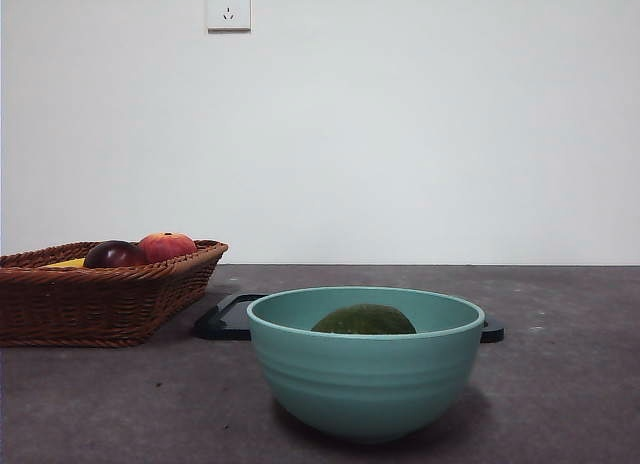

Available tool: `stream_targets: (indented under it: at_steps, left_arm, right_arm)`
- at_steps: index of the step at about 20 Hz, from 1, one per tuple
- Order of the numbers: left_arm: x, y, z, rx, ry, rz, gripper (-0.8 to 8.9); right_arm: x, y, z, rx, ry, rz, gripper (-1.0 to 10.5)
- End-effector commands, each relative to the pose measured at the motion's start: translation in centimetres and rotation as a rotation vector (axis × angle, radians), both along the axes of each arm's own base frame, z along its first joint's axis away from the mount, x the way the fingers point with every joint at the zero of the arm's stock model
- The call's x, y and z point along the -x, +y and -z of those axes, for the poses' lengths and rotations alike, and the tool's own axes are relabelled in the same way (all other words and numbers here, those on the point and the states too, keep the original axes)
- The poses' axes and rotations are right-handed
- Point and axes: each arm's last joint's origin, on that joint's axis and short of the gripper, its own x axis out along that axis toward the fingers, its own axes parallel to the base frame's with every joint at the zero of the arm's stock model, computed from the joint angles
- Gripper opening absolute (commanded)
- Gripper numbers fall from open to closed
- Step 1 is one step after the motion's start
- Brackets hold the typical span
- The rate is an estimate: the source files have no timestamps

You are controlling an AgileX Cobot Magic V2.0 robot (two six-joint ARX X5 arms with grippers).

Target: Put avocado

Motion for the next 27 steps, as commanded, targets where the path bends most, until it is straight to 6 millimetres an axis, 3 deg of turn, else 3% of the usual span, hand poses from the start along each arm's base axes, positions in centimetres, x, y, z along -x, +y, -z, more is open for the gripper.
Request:
stream_targets:
  at_steps: [1, 5, 10, 19, 25, 27]
  left_arm:
    - [-0.1, 0.0, -0.2, 0.01, -0.008, 0.003, 5.76]
    - [-0.1, 0.0, -0.3, 0.017, -0.013, 0.004, 5.74]
    - [-0.4, -0.4, -0.6, 0.056, -0.047, 0.006, 5.6]
    - [-1.4, -1.9, 0.0, 0.021, -0.018, 0.005, 5.57]
    - [-1.7, -2.5, 0.0, -0.001, -0.002, 0.004, 5.46]
    - [-1.7, -2.5, 0.0, -0.001, -0.001, 0.004, 4.91]
  right_arm:
    - [0.0, 0.0, -0.5, -0.008, -0.011, 0.003, 5.9]
    - [-0.7, 0.7, -0.2, -0.026, 0.05, -0.029, 5.9]
    - [-3.9, 3.8, 1.3, 0.033, 0.164, -0.121, 5.8]
    - [-8.2, 10.9, 7.9, 0.359, 0.403, -0.122, 5.8]
    - [-10.3, 13.2, 12.2, 0.481, 0.505, -0.123, 5.7]
    - [-10.8, 13.6, 13.2, 0.491, 0.525, -0.126, 5.7]
